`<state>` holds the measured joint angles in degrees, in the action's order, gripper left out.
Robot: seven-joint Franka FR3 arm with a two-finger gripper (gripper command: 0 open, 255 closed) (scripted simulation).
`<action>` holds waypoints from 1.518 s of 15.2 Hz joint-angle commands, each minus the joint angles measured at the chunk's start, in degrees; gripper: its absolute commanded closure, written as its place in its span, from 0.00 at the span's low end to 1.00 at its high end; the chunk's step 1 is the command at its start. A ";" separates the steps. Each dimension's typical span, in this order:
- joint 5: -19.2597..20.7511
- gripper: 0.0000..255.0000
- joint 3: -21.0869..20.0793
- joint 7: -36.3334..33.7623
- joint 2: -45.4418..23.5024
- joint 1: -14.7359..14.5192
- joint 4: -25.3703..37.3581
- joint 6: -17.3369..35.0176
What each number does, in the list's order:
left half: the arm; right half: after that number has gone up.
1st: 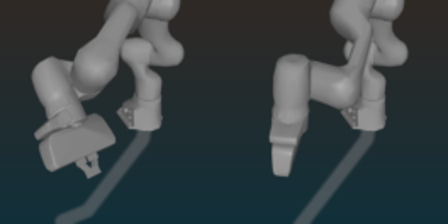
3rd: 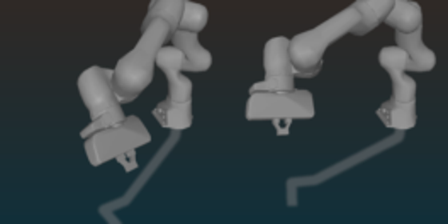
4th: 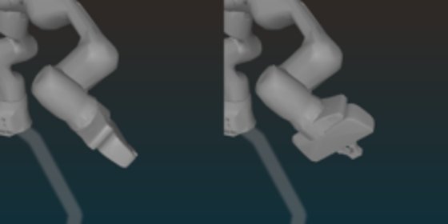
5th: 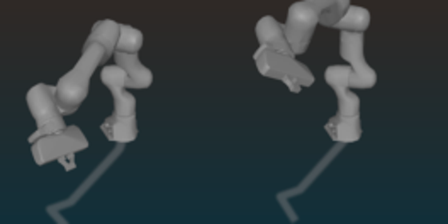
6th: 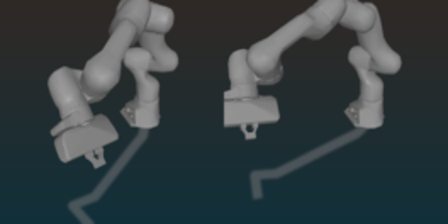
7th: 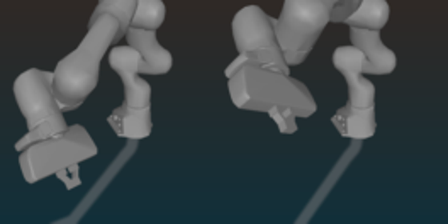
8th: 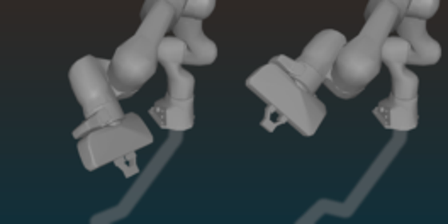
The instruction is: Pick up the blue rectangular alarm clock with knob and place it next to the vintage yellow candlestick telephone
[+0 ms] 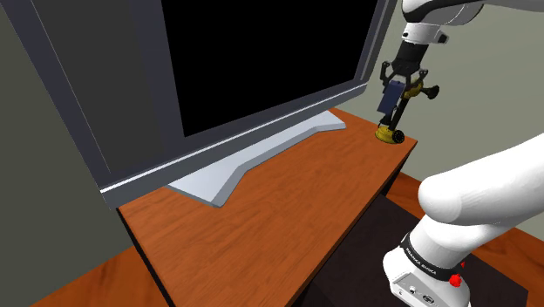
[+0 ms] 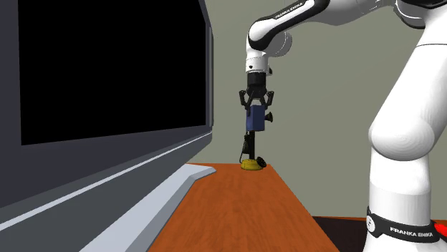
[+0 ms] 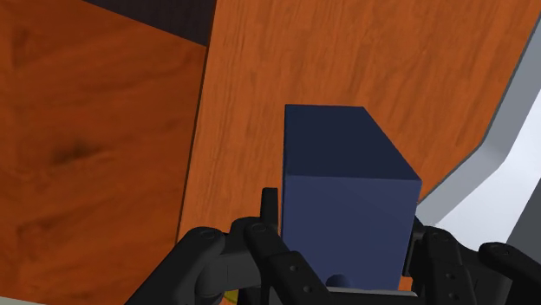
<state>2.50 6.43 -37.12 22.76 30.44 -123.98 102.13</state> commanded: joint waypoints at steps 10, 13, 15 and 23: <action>0.18 1.00 0.33 0.04 -0.49 0.14 -8.08 8.62; 0.21 1.00 0.42 0.05 -0.95 0.16 -10.02 11.01; 0.22 1.00 0.49 0.06 -1.32 0.17 -11.25 12.62; 0.22 1.00 0.77 0.16 -3.40 0.18 -15.74 19.18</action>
<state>2.71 7.12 -37.04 19.56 30.59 -139.20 120.54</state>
